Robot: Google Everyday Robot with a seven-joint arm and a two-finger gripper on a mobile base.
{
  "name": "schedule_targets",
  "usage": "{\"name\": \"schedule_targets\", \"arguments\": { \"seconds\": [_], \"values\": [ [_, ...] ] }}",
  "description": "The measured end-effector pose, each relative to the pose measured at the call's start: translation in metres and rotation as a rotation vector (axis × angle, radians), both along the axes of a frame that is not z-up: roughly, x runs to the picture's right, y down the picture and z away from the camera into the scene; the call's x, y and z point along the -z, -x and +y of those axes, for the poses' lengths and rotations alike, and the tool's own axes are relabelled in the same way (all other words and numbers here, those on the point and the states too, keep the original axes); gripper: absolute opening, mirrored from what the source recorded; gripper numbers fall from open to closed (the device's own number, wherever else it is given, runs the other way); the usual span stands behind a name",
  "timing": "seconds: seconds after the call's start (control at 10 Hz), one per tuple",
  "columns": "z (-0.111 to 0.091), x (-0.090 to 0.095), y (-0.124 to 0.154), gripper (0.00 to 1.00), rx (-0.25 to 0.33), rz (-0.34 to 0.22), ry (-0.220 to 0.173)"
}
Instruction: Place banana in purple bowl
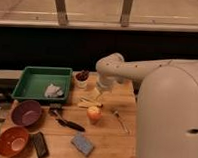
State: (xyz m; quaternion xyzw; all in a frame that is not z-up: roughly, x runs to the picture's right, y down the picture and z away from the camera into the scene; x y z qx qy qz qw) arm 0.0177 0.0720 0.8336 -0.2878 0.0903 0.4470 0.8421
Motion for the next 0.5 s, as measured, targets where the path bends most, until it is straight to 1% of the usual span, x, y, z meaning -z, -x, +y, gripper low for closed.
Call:
{"name": "schedule_targets", "arguments": {
  "seconds": [0.2, 0.3, 0.5],
  "values": [
    [-0.0005, -0.0004, -0.0085, 0.64, 0.001, 0.011, -0.001],
    [-0.0002, 0.0001, -0.0044, 0.64, 0.002, 0.005, -0.001],
    [0.0024, -0.0014, -0.0085, 0.64, -0.007, 0.025, 0.009]
  ]
}}
